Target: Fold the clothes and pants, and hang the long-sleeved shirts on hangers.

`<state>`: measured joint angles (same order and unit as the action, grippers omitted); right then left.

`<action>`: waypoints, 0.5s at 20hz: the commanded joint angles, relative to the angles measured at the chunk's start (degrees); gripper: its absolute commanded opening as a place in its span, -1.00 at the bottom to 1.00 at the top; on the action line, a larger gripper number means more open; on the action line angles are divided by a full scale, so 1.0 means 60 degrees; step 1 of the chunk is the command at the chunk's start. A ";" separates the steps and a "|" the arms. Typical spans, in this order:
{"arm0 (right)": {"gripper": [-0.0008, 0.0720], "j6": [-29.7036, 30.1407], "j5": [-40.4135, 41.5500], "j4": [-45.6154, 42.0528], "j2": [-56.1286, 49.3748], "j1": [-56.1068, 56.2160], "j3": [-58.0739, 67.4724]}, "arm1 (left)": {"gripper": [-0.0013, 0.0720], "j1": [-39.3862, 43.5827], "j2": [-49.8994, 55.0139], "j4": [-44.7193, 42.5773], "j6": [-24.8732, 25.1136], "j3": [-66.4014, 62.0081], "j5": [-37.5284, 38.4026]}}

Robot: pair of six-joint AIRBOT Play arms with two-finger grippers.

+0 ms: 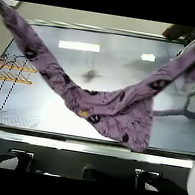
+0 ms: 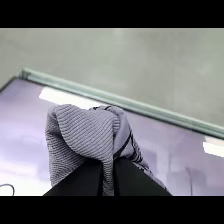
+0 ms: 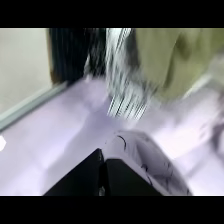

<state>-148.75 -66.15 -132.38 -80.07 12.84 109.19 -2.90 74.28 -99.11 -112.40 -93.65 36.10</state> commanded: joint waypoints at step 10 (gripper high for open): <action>0.20 0.6721 -0.1956 0.7996 -0.3049 -0.2175 0.0011 | 0.74 -0.0718 0.3107 0.4885 0.1446 -0.0007 0.3934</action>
<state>-121.75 -69.80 -87.46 -100.14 1.69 109.23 -4.80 92.60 -82.24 -110.48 -93.65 53.47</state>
